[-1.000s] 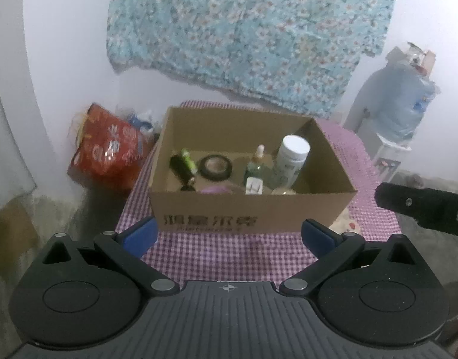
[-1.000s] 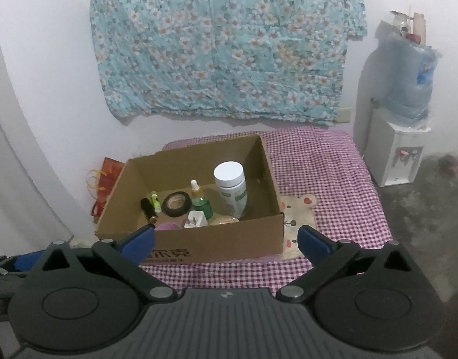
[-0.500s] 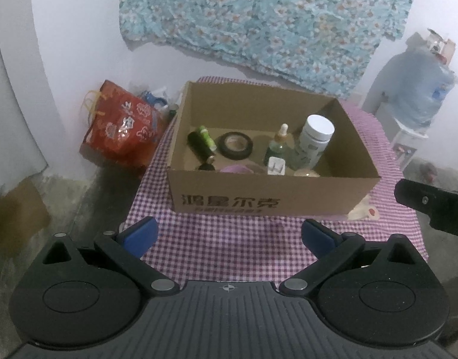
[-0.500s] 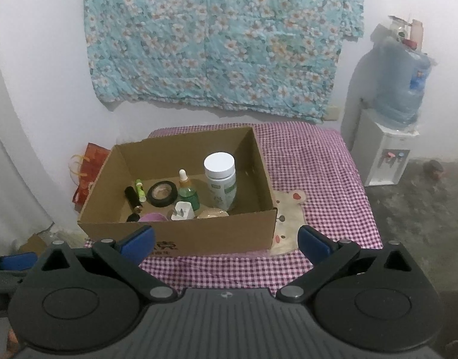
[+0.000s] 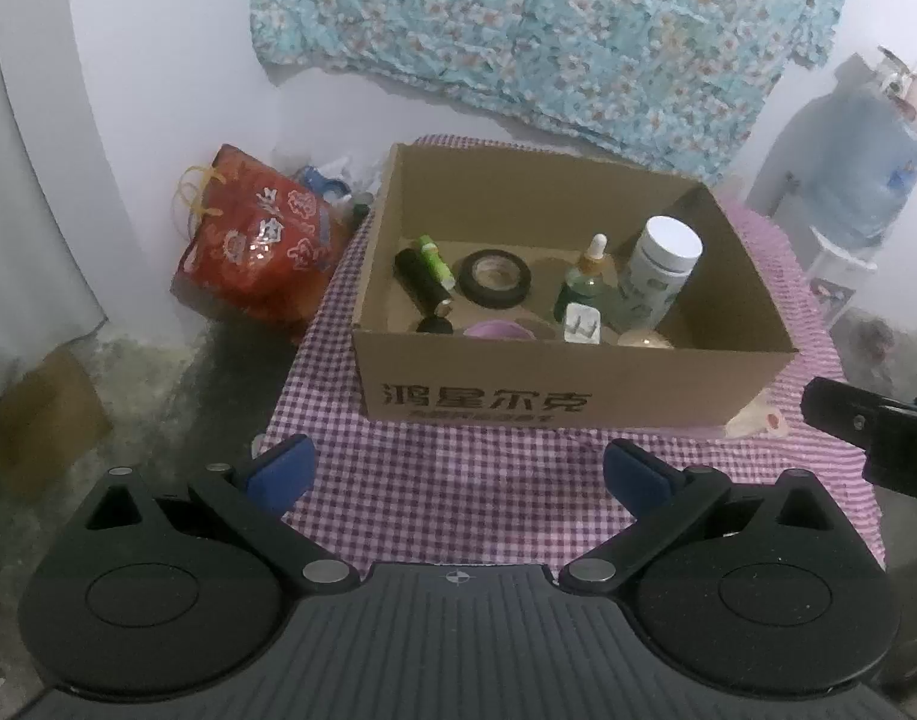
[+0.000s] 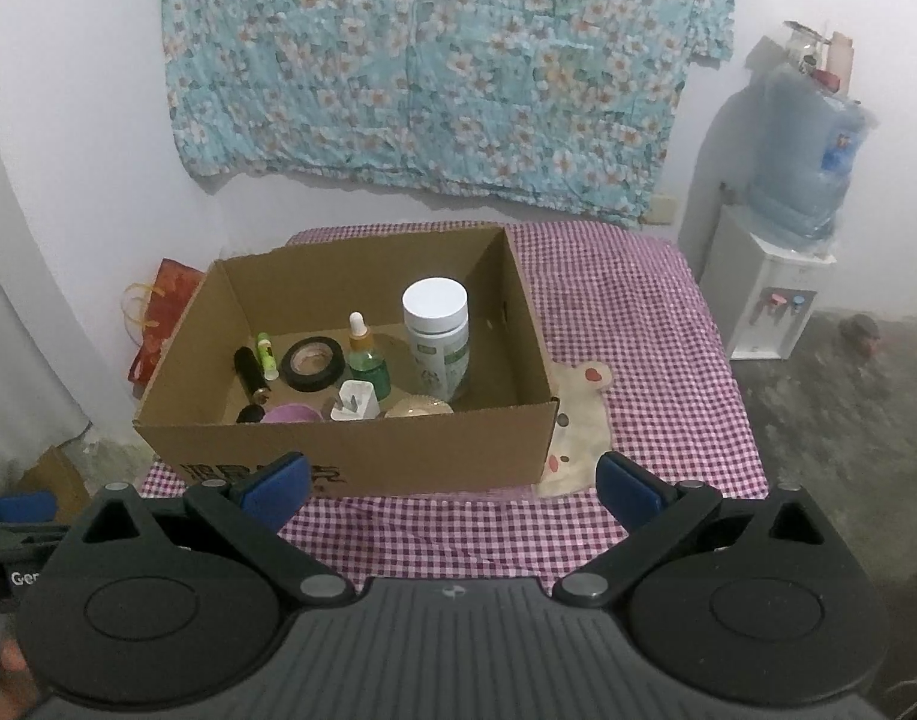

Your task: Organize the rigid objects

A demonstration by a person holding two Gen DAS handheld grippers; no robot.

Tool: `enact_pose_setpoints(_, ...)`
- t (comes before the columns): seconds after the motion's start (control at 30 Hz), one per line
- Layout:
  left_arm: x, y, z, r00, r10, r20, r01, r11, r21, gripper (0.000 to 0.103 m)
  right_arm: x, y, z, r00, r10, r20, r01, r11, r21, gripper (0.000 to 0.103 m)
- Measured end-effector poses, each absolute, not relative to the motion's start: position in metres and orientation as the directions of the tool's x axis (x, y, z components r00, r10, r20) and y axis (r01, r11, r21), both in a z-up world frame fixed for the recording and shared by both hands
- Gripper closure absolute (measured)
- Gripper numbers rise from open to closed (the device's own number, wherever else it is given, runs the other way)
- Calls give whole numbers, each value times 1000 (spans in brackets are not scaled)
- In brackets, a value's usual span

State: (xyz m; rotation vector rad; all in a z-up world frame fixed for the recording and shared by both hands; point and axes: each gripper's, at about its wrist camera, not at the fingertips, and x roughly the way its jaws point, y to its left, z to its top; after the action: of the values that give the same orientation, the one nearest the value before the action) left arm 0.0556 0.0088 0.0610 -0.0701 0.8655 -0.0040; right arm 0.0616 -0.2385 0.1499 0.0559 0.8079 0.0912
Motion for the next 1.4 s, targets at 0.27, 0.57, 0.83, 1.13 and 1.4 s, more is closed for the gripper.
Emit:
enact_pose_setpoints(0.27,64,7,56,650,-6,-760,-20,999,-25,0,68,-239,141,685,84,-724,-53,996,65,0)
enact_pose_setpoints(0.57,81,9,61,699,-152,-699,113,988,-102,0,90,-258,147,719,185,-670,-101,981,163,0)
enact_pose_setpoints(0.83,127,-24,66,769,-260,-584,297,954,-34,0,184,-262,155,661,385,-644,-301,922,243,6)
enact_pose_setpoints(1.13,189,-68,35,731,-293,-616,423,903,72,33,271,-229,102,513,357,-781,-414,900,139,38)
enact_pose_setpoints(1.4,210,-87,17,655,-320,-684,474,880,43,46,297,-222,73,411,343,-845,-474,872,123,44)
